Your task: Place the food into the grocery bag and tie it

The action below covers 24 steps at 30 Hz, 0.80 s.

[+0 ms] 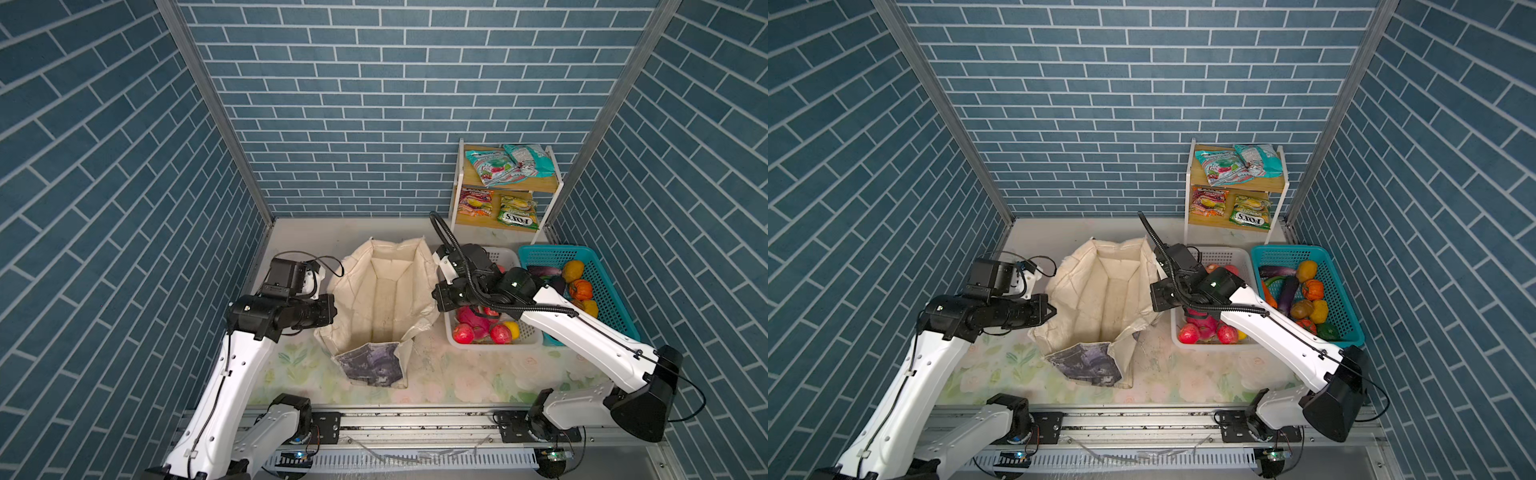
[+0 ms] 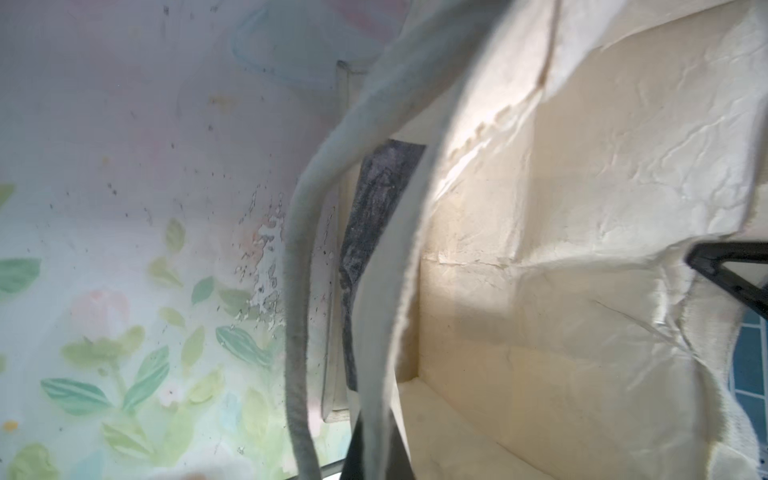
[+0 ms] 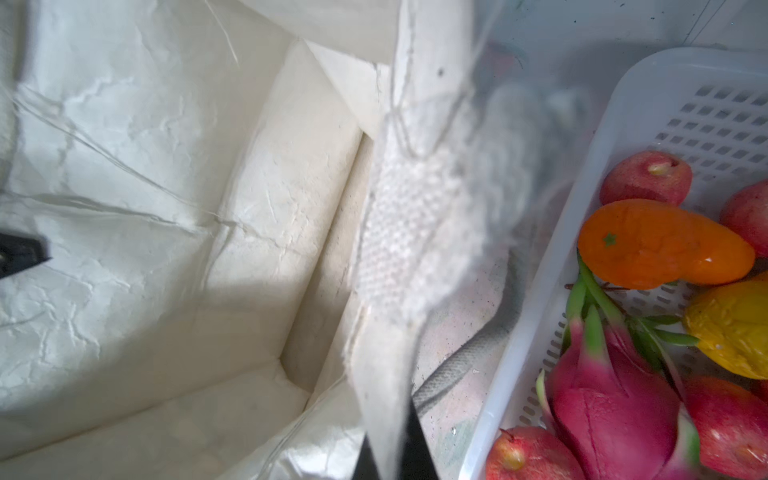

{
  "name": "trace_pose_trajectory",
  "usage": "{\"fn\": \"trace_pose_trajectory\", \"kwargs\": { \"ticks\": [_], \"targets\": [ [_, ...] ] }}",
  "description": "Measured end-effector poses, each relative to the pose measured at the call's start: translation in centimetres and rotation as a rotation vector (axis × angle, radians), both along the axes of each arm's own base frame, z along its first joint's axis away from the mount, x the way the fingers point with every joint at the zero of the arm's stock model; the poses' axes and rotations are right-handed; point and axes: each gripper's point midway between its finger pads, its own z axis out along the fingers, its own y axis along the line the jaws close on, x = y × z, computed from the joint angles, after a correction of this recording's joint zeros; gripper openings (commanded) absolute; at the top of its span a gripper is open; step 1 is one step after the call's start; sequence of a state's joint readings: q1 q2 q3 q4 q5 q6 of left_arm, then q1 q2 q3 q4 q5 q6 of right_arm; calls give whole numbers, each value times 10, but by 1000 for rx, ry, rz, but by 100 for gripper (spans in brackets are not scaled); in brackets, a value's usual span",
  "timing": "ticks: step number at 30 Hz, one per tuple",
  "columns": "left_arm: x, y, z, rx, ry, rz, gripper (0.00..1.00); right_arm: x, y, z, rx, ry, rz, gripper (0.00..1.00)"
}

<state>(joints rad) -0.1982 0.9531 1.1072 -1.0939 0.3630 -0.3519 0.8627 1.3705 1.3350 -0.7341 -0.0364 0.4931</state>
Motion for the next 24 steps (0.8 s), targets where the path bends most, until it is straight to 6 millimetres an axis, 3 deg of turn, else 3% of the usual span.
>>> {"fn": "trace_pose_trajectory", "kwargs": {
  "ticks": [4,9,12,15,20,24],
  "targets": [
    [-8,0,-13,-27,47,44,0,3,4,-13,-24,26,-3,0],
    [-6,-3,-21,-70,63,80,0,6,10,-21,-14,55,-24,37],
    [-4,-5,-22,-91,69,95,0,6,12,-21,-4,63,-31,47],
    [-3,-7,-20,-105,62,101,2,4,13,-25,1,73,-37,51],
    [-2,-8,-19,-115,61,105,10,-1,10,-37,-20,102,-51,48],
    [1,-8,-19,-115,59,103,20,-4,3,-46,-47,124,-76,12]
  ]
}}
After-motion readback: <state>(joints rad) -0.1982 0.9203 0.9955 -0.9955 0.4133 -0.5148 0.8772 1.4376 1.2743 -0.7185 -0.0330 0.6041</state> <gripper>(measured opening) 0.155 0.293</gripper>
